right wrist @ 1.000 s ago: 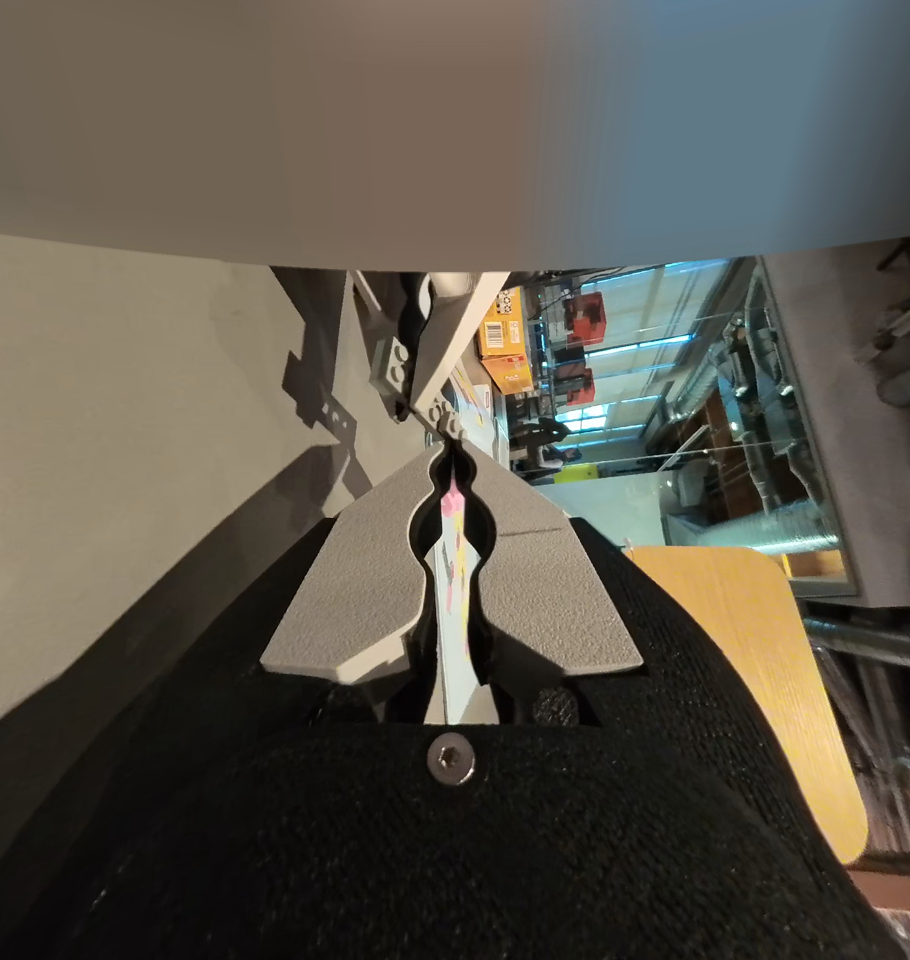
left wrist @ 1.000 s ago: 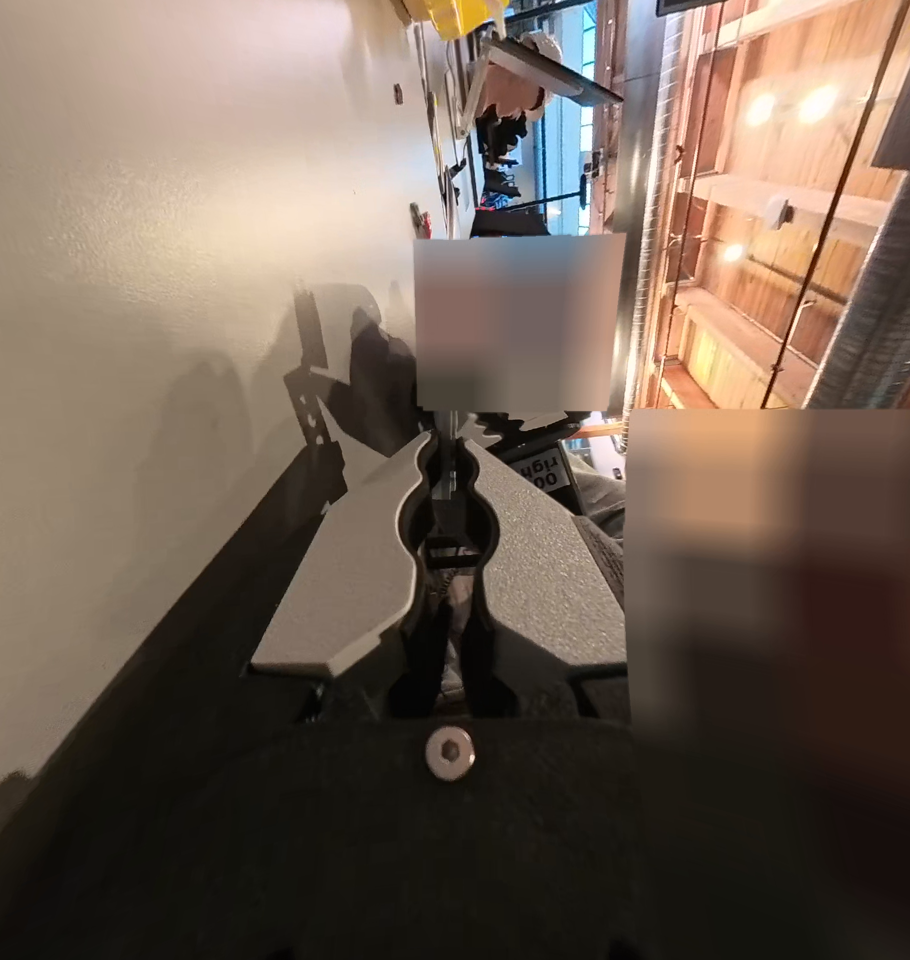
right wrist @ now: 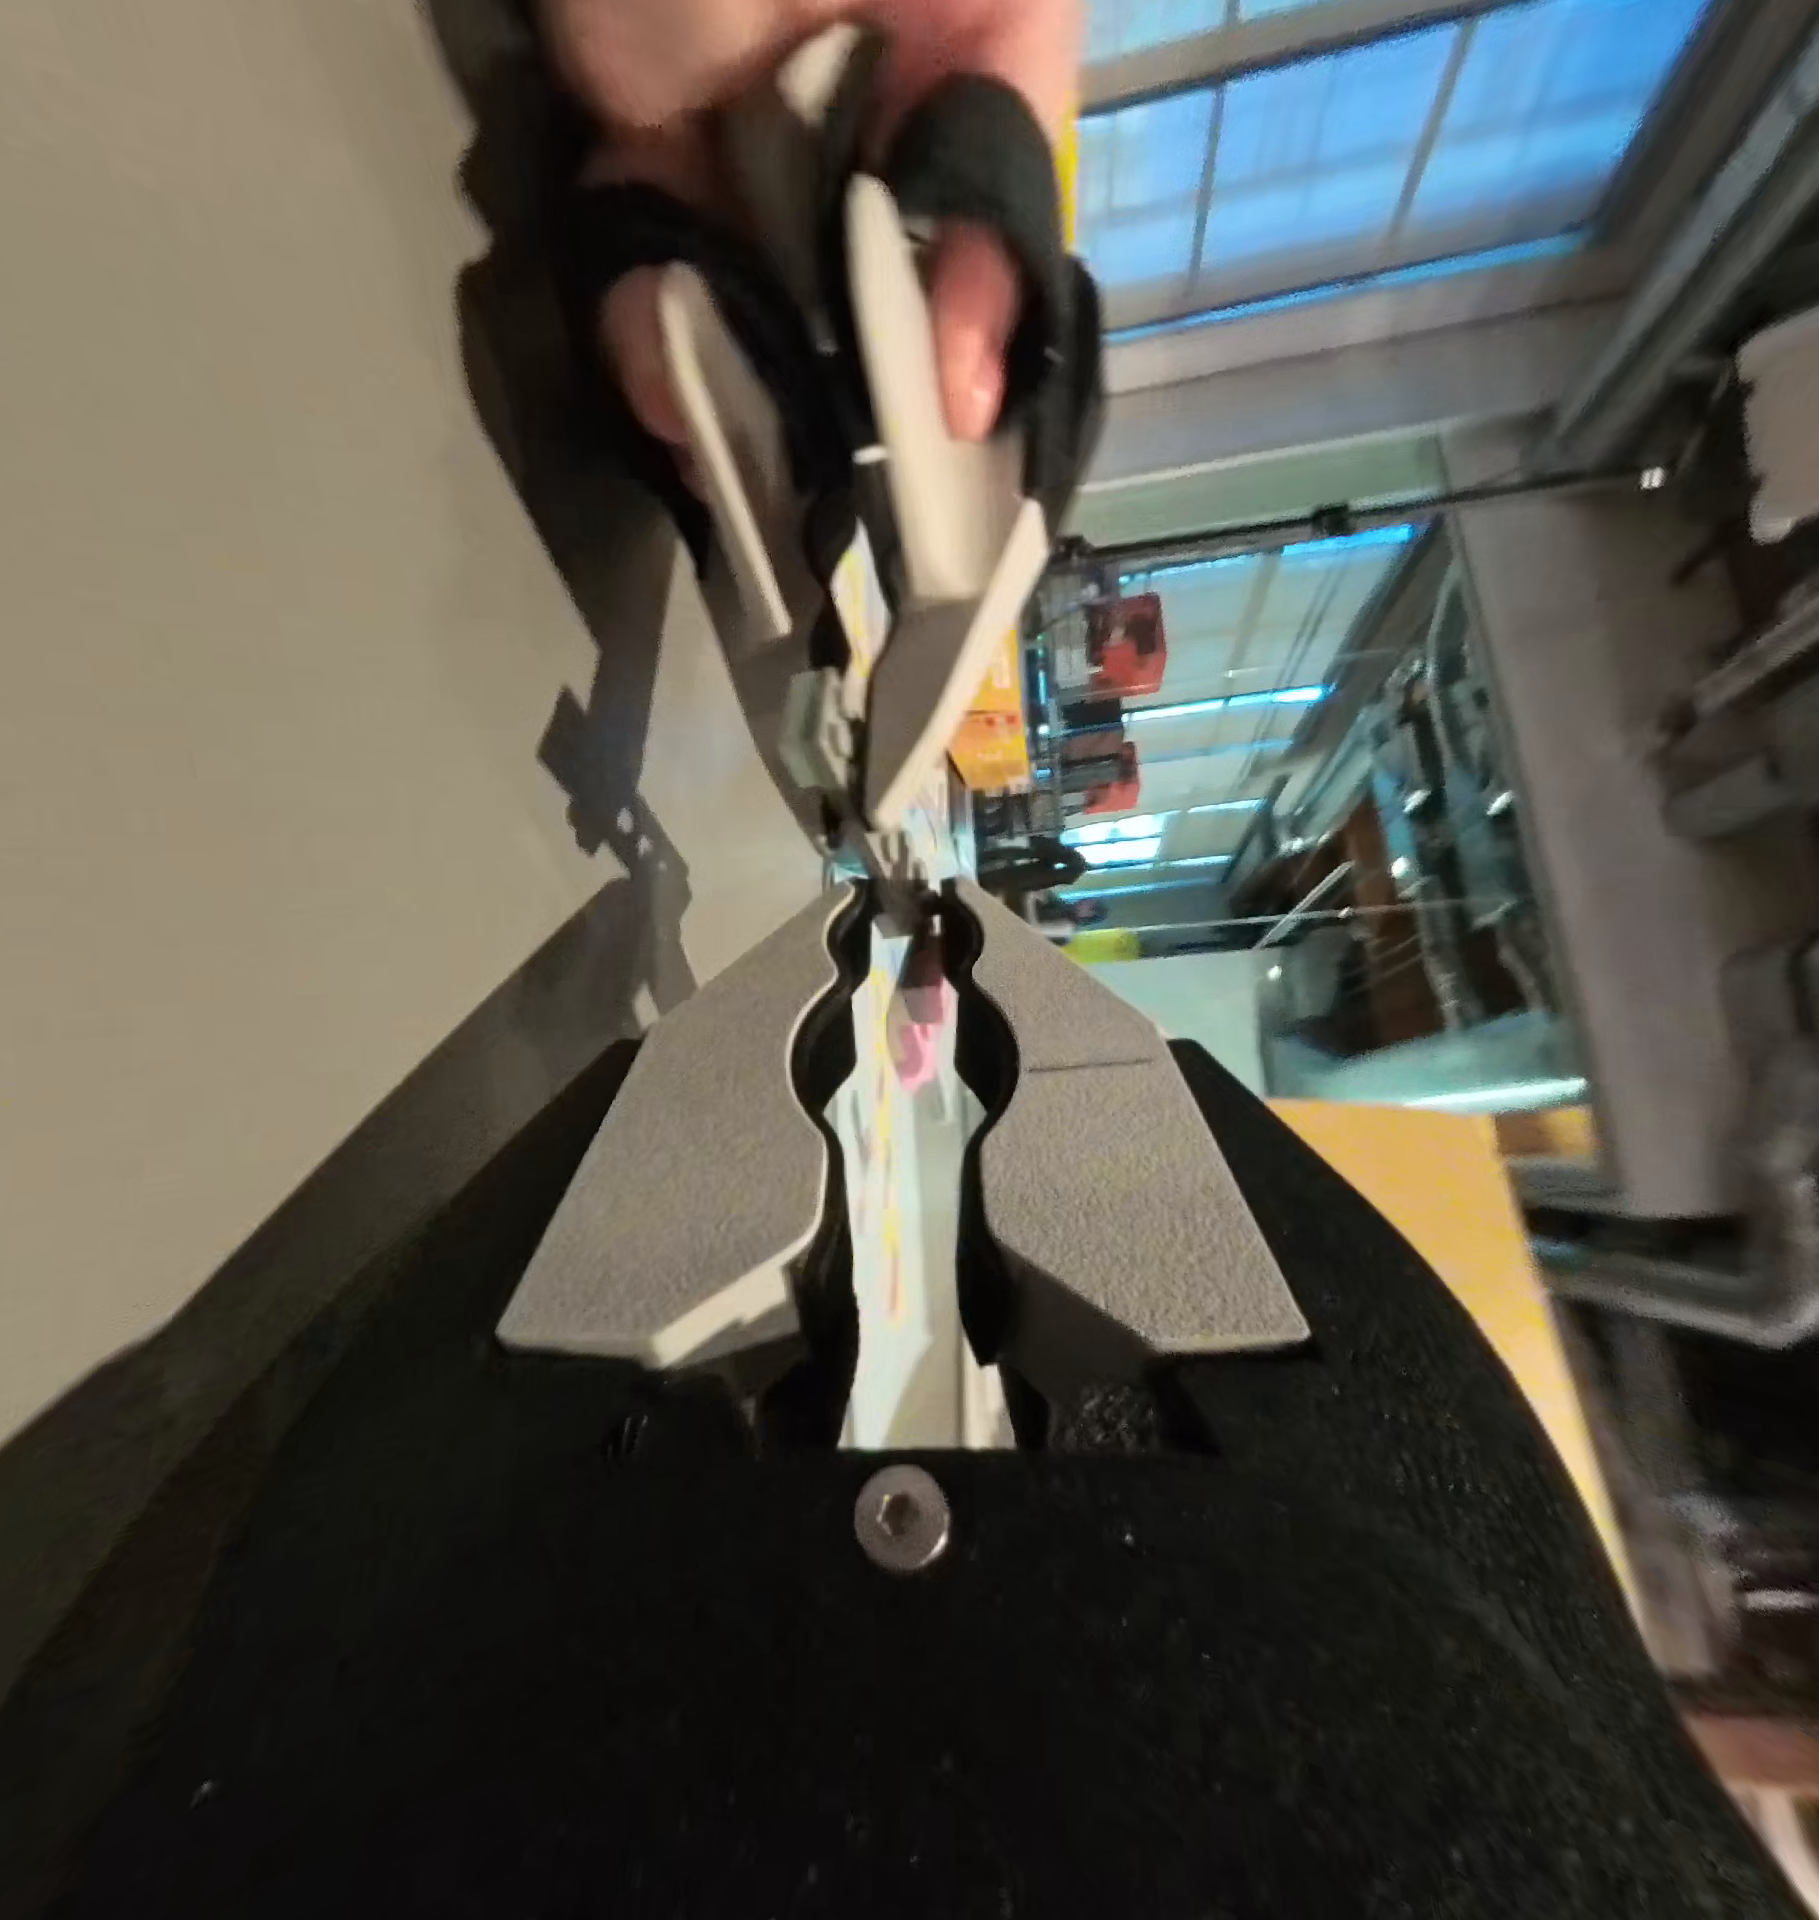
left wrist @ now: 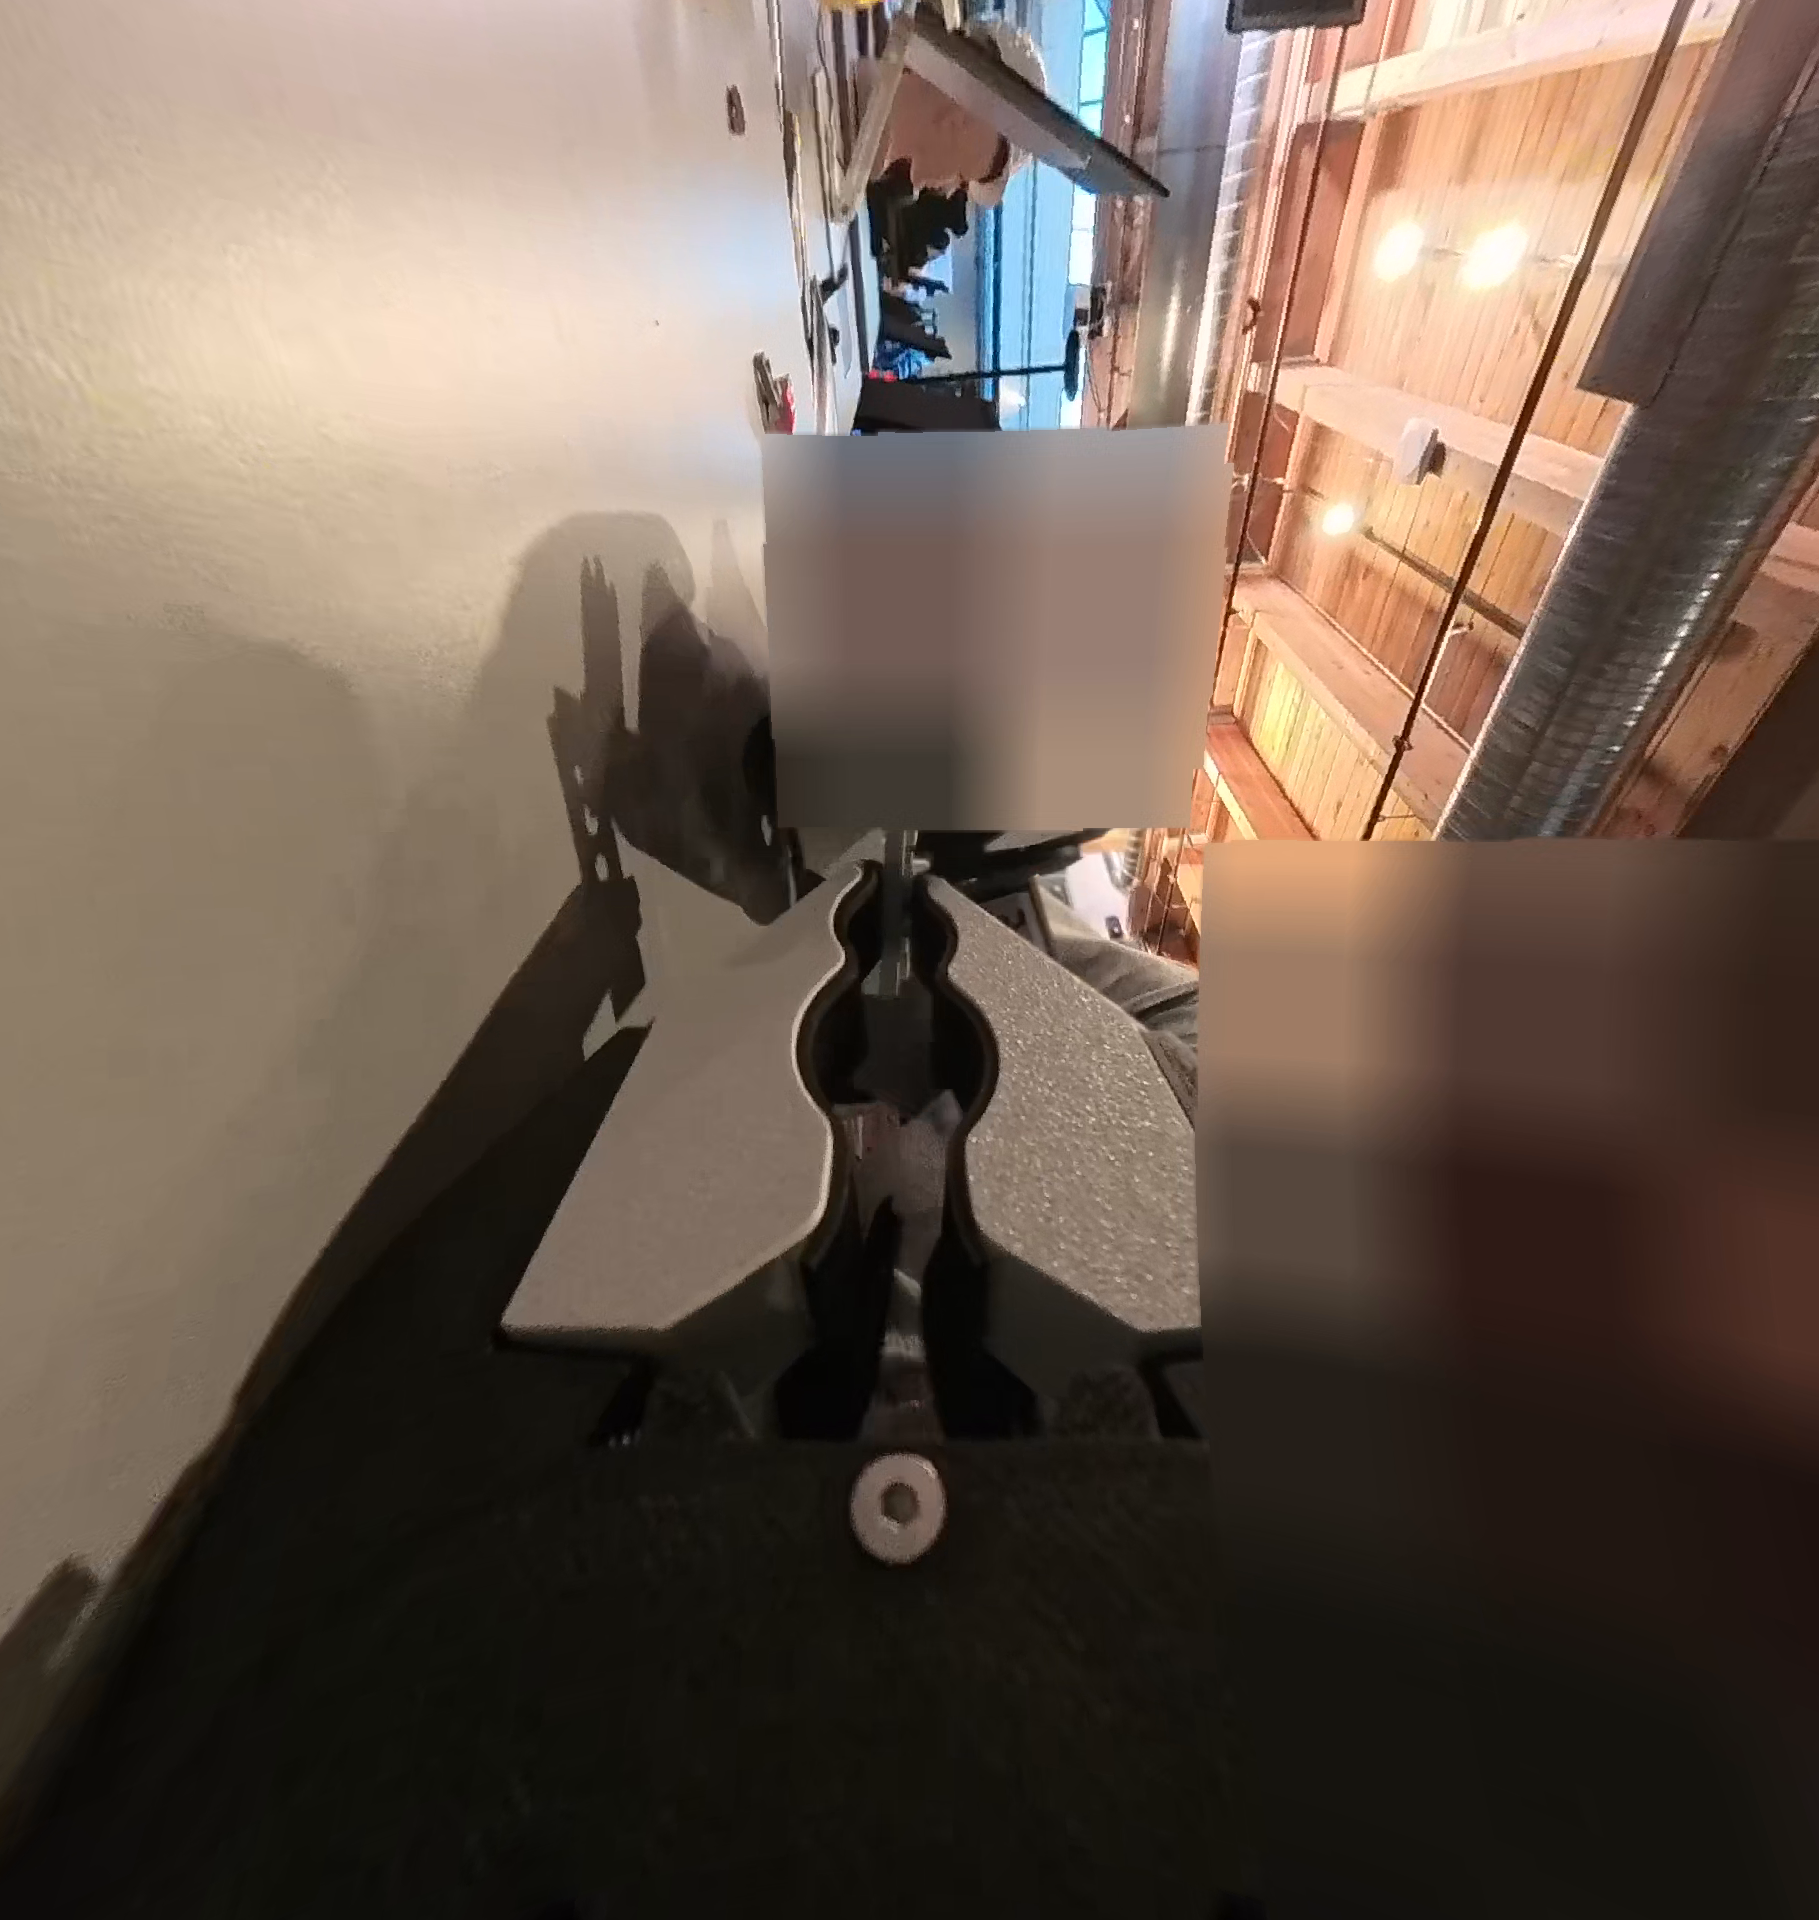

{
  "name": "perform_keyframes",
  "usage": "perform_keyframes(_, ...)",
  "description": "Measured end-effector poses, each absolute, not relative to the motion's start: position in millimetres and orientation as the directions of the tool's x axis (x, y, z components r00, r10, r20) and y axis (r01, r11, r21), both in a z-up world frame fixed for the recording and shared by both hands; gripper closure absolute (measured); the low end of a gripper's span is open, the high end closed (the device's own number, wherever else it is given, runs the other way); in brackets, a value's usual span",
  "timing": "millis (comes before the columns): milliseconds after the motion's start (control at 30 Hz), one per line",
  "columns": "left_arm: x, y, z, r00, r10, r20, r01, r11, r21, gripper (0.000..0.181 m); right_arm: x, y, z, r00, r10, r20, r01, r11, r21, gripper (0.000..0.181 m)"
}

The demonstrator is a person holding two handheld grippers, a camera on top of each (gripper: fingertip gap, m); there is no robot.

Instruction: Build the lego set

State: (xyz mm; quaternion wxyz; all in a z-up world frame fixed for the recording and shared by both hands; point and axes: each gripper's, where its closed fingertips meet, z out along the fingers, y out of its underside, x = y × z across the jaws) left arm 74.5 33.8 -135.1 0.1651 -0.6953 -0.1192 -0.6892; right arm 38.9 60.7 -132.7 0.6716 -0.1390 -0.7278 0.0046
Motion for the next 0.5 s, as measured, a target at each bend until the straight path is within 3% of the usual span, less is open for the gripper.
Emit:
perform_keyframes(33,73,36,-137,0.044,-0.064,0.997,0.408,-0.910,-0.076,0.179,40,64,-130,-0.047,0.262,0.964,0.197,0.948,-0.248,0.160)
perform_keyframes(133,70,39,-140,0.099,-0.090,0.991,0.423,-0.898,-0.124,0.179,45,72,-123,-0.018,0.382,0.924,0.204,0.906,-0.371,0.123)
perform_keyframes(233,69,43,-144,0.159,-0.108,0.981,0.420,-0.892,-0.166,0.178,47,81,-125,-0.014,0.385,0.923,0.243,0.897,-0.370,0.117)
perform_keyframes(333,72,47,-144,0.206,-0.143,0.968,0.393,-0.894,-0.215,0.179,45,88,-131,-0.028,0.340,0.940,0.296,0.901,-0.317,0.120)
perform_keyframes(500,85,62,-133,0.192,-0.233,0.953,0.346,-0.893,-0.288,0.170,54,120,-122,0.061,0.225,0.972,0.436,0.871,-0.229,0.158)
